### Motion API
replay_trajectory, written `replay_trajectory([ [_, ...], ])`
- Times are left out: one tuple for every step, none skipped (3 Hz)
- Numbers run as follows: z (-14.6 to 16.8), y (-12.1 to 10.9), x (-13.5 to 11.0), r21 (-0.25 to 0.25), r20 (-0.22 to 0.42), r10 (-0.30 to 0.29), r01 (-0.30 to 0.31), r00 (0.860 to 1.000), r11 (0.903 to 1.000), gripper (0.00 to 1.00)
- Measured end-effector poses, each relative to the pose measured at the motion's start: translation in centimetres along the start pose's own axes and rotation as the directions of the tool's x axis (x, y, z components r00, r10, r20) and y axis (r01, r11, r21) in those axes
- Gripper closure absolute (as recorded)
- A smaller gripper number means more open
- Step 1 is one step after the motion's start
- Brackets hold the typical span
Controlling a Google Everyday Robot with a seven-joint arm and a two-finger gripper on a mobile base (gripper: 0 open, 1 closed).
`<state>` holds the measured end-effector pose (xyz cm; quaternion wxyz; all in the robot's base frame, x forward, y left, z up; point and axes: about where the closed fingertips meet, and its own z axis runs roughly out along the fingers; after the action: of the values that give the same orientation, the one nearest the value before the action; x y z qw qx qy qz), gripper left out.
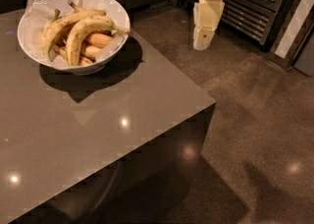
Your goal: Pick banana from white bowl
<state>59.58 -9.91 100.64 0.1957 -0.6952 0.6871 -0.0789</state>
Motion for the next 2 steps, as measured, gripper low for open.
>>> replay_trajectory([
  [0.0,0.0,0.0,0.000,0.000,0.000,0.000,1.000,1.0000,0.00],
  [0.5,-1.9,-2.0,-0.016,0.022,-0.034,0.034,0.999,0.9993,0.00],
])
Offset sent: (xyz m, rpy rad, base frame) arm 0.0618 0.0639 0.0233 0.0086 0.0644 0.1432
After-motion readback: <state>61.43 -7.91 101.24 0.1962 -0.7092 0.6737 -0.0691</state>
